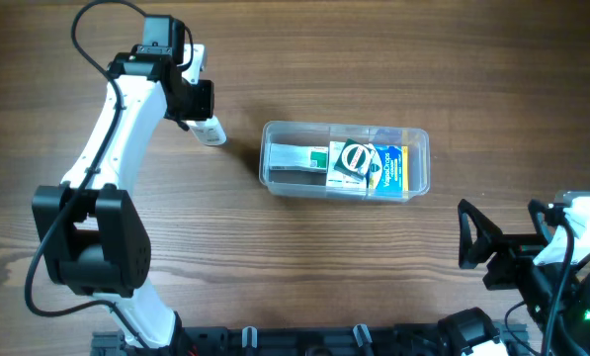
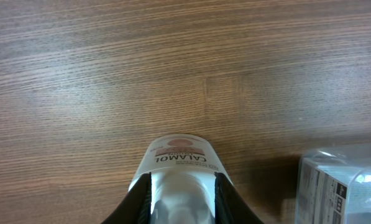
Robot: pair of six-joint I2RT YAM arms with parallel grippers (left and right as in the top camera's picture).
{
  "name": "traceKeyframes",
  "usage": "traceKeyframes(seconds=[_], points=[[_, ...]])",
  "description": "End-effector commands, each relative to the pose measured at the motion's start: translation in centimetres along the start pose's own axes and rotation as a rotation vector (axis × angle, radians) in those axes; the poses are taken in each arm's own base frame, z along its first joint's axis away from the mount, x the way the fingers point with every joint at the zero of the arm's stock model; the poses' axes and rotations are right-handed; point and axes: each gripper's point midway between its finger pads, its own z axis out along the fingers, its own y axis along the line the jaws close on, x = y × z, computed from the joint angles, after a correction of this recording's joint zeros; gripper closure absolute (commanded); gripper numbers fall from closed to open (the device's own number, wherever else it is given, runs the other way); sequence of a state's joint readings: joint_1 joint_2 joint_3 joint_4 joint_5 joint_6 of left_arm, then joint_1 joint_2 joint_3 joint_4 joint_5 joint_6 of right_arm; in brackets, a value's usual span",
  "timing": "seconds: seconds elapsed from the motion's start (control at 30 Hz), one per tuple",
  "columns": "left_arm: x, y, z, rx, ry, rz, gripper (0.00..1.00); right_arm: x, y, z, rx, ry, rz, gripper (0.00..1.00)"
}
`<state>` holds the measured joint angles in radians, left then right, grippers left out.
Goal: Pack container
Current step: 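Move left gripper to the white bottle and grasp it, then lower the white bottle into the container and release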
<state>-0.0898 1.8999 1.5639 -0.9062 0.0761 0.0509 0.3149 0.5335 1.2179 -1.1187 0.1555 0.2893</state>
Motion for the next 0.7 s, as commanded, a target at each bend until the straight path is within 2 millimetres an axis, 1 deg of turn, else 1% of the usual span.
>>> traceKeyframes(seconds=[0.0,0.07,0.17,0.23,0.3,0.33,0.37,0.4,0.47,0.57,0.63,0.67], points=[[0.7,0.2,0.0,-0.009,0.03,0.003,0.79,-0.1,-0.3,0.0,0.016,-0.006,0.004,0.0],[0.9,0.1,-1.0,-0.011,0.029,0.003,0.8,-0.1,-0.3,0.0,0.016,-0.006,0.004,0.0],[1.2,-0.3,-3.2,-0.016,0.014,0.003,0.81,-0.1,-0.3,0.0,0.016,-0.006,0.004,0.0],[1.6,-1.3,-5.6,-0.011,-0.008,0.023,0.86,-0.1,-0.3,0.0,0.016,-0.006,0.003,0.0],[1.7,-2.5,-8.0,-0.004,-0.053,0.051,0.86,-0.1,-0.3,0.0,0.016,-0.006,0.003,0.0],[1.8,-3.4,-9.9,0.007,-0.089,0.075,0.86,-0.1,-0.3,0.0,0.016,-0.006,0.004,0.0],[2.0,-4.2,-11.2,0.015,-0.117,0.086,0.86,-0.1,-0.3,0.0,0.016,-0.006,0.004,0.0],[2.4,-5.6,-13.5,0.034,-0.166,0.111,0.85,-0.1,-0.3,0.0,0.016,-0.006,0.003,0.0],[3.0,-7.4,-16.4,0.065,-0.231,0.142,0.84,-0.1,-0.3,0.0,0.016,-0.006,0.004,0.0],[4.7,-10.6,-21.2,0.132,-0.343,0.182,0.83,-0.1,-0.3,0.0,0.016,-0.006,0.003,0.0],[5.7,-12.1,-23.1,0.164,-0.388,0.187,0.83,-0.1,-0.3,0.0,0.016,-0.006,0.004,0.0],[6.1,-12.7,-23.6,0.181,-0.394,0.184,0.83,-0.1,-0.3,0.0,0.016,-0.006,0.003,0.0]])
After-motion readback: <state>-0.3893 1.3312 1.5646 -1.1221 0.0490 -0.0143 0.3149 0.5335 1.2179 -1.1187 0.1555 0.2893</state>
